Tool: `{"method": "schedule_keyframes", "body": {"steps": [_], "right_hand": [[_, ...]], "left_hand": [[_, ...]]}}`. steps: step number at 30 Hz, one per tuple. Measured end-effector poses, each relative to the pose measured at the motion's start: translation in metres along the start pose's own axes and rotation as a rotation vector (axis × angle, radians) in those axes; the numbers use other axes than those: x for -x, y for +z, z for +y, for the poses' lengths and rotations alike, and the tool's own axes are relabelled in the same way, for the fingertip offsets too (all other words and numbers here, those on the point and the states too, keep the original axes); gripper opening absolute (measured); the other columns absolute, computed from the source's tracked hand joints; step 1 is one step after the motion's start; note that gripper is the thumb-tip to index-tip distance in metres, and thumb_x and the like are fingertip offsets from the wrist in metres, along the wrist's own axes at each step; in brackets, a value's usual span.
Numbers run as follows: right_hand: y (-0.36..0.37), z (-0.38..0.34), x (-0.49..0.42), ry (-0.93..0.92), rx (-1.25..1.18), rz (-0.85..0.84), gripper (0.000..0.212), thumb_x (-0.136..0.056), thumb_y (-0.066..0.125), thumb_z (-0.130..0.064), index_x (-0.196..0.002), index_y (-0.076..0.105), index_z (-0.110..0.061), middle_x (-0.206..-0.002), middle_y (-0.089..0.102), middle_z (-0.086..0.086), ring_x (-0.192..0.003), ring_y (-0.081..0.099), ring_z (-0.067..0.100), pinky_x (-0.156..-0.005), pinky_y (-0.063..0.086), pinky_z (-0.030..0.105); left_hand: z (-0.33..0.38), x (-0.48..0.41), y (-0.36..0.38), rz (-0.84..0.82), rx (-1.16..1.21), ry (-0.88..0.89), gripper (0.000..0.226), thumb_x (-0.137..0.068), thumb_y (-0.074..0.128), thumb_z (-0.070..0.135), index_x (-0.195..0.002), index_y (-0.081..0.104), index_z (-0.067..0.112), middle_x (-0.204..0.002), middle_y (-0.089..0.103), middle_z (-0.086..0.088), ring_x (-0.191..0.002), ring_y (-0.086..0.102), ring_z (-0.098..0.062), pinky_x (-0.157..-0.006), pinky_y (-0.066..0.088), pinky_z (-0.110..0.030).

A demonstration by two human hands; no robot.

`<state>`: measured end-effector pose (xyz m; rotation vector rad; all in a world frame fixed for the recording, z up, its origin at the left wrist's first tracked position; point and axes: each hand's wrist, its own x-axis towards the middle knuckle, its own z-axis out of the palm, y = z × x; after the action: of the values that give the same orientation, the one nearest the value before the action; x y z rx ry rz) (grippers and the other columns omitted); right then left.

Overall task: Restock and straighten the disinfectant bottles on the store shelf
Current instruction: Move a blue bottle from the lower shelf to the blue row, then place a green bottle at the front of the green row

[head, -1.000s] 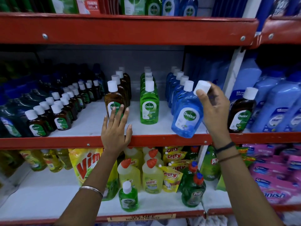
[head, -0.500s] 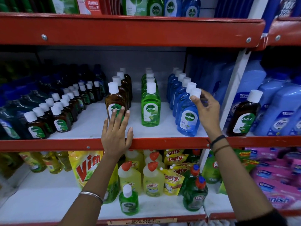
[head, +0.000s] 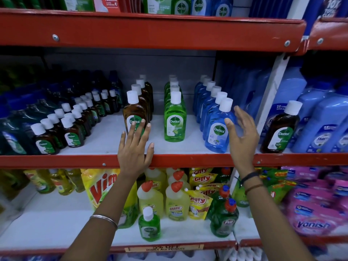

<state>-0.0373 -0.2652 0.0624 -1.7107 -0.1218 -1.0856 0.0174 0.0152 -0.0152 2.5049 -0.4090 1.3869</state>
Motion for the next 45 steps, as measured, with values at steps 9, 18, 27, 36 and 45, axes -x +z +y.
{"method": "schedule_keyframes", "body": {"steps": [9, 18, 27, 36, 45], "right_hand": [[0.033, 0.001, 0.147, 0.233, -0.184, -0.435, 0.028, -0.089, 0.062, -0.018, -0.117, 0.065, -0.019, -0.113, 0.069, -0.006, -0.101, 0.066, 0.004, -0.085, 0.05, 0.016], [0.088, 0.055, 0.243, 0.484, 0.007, -1.073, 0.062, -0.078, 0.068, -0.049, -0.133, 0.049, -0.026, -0.138, 0.053, -0.006, -0.123, 0.048, 0.007, -0.102, 0.04, 0.026], [0.095, 0.058, 0.235, 0.529, -0.008, -0.909, 0.035, -0.078, 0.076, -0.023, -0.111, 0.066, -0.018, -0.104, 0.072, -0.004, -0.095, 0.064, 0.004, -0.082, 0.046, 0.016], [0.064, -0.023, 0.136, 0.415, -0.274, -0.617, 0.035, -0.065, 0.08, -0.016, -0.094, 0.068, -0.031, -0.086, 0.074, -0.018, -0.083, 0.067, 0.005, -0.072, 0.052, 0.016], [0.058, -0.083, 0.032, 0.17, -0.435, -0.282, 0.027, -0.076, 0.071, -0.017, -0.102, 0.065, -0.016, -0.083, 0.075, -0.015, -0.082, 0.068, 0.004, -0.073, 0.054, 0.018]], "left_hand": [[-0.035, 0.008, -0.01, -0.026, -0.055, 0.002, 0.056, -0.098, 0.035, 0.04, -0.15, 0.033, 0.02, -0.154, 0.039, -0.007, -0.146, 0.029, -0.027, -0.113, 0.029, -0.052], [-0.037, 0.009, -0.006, 0.011, -0.049, 0.021, 0.054, -0.099, 0.032, 0.04, -0.149, 0.034, 0.021, -0.153, 0.041, -0.006, -0.145, 0.031, -0.027, -0.114, 0.029, -0.049], [-0.038, 0.008, -0.005, 0.001, -0.039, 0.032, 0.053, -0.1, 0.031, 0.041, -0.149, 0.035, 0.021, -0.153, 0.042, -0.006, -0.144, 0.033, -0.027, -0.113, 0.031, -0.049], [-0.036, 0.007, -0.008, -0.024, -0.017, 0.033, 0.055, -0.098, 0.034, 0.039, -0.15, 0.029, 0.023, -0.154, 0.04, -0.006, -0.145, 0.031, -0.027, -0.114, 0.03, -0.05], [-0.037, 0.008, -0.009, -0.03, -0.007, 0.018, 0.054, -0.098, 0.035, 0.039, -0.15, 0.03, 0.023, -0.153, 0.041, -0.007, -0.145, 0.029, -0.026, -0.112, 0.032, -0.051]]}}
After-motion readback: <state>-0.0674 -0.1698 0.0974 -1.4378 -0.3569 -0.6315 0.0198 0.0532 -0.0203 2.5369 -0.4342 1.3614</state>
